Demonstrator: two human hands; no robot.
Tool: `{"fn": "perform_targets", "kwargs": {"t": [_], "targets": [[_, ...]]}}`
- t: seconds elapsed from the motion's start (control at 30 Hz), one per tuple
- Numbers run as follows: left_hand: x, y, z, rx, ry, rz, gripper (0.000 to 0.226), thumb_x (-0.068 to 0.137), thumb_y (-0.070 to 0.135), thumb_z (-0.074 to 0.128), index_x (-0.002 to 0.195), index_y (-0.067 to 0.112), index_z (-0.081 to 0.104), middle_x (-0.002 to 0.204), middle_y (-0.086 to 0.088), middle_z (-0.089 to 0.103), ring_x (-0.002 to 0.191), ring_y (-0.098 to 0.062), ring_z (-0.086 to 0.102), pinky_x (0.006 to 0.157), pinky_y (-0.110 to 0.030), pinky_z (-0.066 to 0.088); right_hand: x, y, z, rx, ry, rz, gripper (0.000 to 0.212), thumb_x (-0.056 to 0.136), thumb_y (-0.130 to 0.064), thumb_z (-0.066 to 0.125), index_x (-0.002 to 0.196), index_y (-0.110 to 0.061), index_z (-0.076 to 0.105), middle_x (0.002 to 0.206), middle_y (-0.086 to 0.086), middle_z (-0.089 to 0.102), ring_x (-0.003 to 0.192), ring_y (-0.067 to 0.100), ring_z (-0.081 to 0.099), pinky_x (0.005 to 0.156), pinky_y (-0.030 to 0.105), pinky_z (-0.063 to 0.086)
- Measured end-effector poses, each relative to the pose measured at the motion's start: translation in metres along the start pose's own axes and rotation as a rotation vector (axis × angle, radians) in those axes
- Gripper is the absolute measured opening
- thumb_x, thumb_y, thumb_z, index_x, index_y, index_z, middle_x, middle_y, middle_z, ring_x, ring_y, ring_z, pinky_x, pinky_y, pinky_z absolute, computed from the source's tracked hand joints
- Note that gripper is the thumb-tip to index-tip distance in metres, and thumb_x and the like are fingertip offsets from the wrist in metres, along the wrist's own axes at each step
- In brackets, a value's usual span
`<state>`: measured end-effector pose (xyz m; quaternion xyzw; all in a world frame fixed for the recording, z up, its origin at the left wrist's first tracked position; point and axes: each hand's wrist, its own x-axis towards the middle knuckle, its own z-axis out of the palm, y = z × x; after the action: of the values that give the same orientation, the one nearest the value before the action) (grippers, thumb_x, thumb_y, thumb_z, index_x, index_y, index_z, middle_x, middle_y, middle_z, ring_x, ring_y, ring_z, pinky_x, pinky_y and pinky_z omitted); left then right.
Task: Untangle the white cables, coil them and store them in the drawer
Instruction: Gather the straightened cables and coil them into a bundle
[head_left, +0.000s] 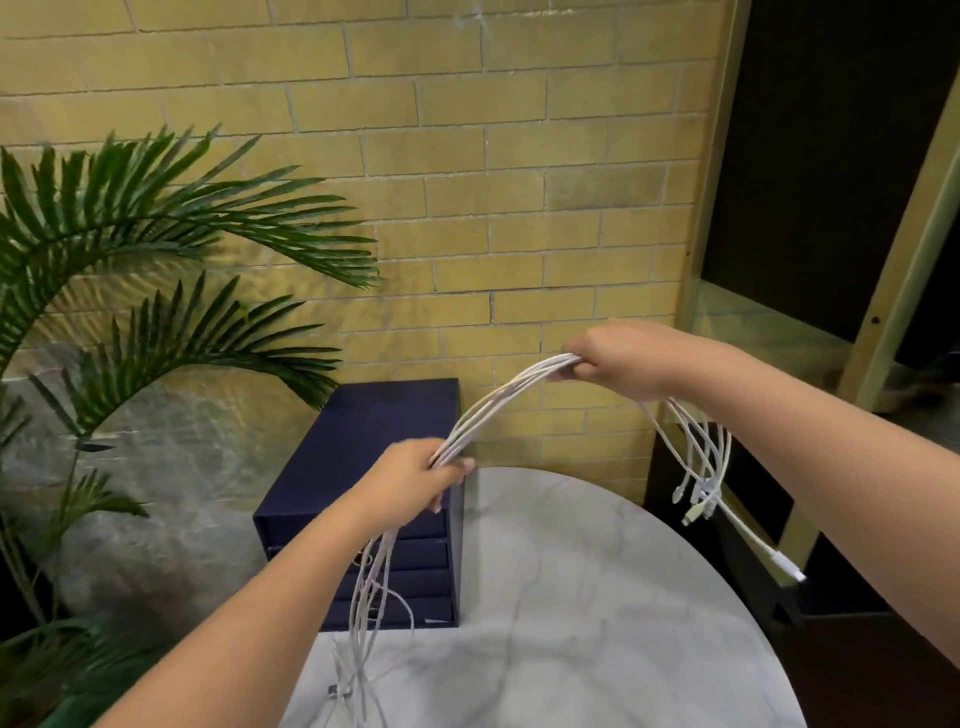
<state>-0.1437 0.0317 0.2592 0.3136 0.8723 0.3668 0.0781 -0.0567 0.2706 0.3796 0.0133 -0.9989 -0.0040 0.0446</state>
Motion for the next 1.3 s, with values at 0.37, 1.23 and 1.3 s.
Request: {"fn": "perform_targets", "kwargs": {"t": [0.37, 1.23, 1.3], "targets": [[0.028, 0.109, -0.039, 0.229, 0.145, 0.339, 0.045, 0.093, 0.052, 0.048, 0.070, 0.014, 0.046, 0.059, 0.002, 0.040, 0.053, -0.015, 0.034, 0.052, -0.033, 0.023, -0.001, -0.021, -0.005, 0.088, 0.106, -0.042, 0.022, 0.097, -0.033, 0.044, 0.096, -0.017, 0.058, 0.080, 0.004, 0.061, 0.075, 0.024, 0.055, 0.064, 0.034, 0.042], [0.026, 0.081, -0.114, 0.450, 0.313, 0.360, 0.048, 0.093, 0.050, 0.049, 0.073, 0.006, 0.051, 0.060, -0.003, 0.043, 0.056, -0.019, 0.038, 0.053, -0.035, 0.028, -0.028, 0.011, 0.056, 0.392, 0.063, 0.063, 0.032, 0.095, -0.042, 0.048, 0.077, -0.018, 0.059, 0.074, -0.005, 0.060, 0.074, 0.015, 0.057, 0.066, 0.029, 0.042], [0.024, 0.074, -0.120, 0.452, 0.319, 0.349, 0.047, 0.092, 0.052, 0.047, 0.076, 0.008, 0.056, 0.061, -0.004, 0.046, 0.057, -0.020, 0.041, 0.053, -0.035, 0.031, -0.033, 0.015, 0.060, 0.329, 0.066, 0.068, 0.025, 0.096, -0.042, 0.046, 0.080, -0.025, 0.054, 0.071, -0.010, 0.059, 0.067, 0.010, 0.055, 0.061, 0.027, 0.042]]}}
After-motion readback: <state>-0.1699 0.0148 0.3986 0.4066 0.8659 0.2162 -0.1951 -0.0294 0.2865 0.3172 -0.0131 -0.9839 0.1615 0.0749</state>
